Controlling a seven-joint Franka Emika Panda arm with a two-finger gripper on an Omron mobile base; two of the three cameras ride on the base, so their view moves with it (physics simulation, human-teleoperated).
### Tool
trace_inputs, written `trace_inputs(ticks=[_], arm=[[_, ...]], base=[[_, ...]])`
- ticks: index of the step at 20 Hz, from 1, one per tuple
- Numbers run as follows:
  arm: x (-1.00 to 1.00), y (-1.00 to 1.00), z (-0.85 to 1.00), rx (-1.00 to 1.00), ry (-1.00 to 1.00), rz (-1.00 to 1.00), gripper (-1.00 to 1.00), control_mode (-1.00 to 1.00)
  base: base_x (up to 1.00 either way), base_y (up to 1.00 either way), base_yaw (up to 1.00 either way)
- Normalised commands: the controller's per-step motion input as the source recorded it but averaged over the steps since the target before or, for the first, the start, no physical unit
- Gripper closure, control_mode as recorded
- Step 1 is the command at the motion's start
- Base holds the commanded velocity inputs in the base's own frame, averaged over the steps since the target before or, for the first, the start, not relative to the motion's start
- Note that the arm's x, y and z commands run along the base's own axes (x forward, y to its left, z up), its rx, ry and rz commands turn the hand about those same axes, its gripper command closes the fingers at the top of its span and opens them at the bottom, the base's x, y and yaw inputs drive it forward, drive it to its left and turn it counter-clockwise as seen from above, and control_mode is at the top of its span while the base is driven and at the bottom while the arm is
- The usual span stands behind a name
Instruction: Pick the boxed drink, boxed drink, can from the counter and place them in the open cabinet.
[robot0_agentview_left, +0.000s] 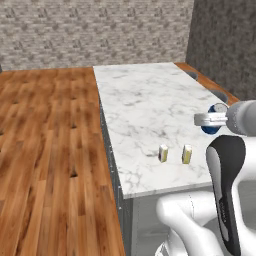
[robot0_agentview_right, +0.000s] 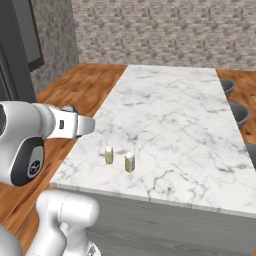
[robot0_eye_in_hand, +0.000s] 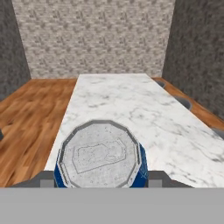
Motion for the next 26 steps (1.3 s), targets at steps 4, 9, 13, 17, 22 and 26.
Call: trace_inputs(ticks=[4, 9, 13, 17, 22, 26], arm=[[-0.09, 0.00, -0.11, 0.00, 0.00, 0.00, 1.00, -1.00], [-0.04, 0.00, -0.03, 0.00, 0.00, 0.00, 1.00, -1.00], [0.00, 0.00, 0.00, 0.00, 0.00, 0.00, 1.00, -1.00], [0.00, 0.00, 0.00, 0.00, 0.00, 0.00, 1.00, -1.00], [0.00, 0.00, 0.00, 0.00, 0.00, 0.00, 1.00, 1.00], [0.00, 0.00, 0.00, 0.00, 0.00, 0.00, 1.00, 1.00]], base=[[0.00, 0.00, 0.00], [0.00, 0.00, 0.00], [0.00, 0.00, 0.00], [0.00, 0.00, 0.00], [0.00, 0.00, 0.00], [-0.02, 0.00, 0.00]])
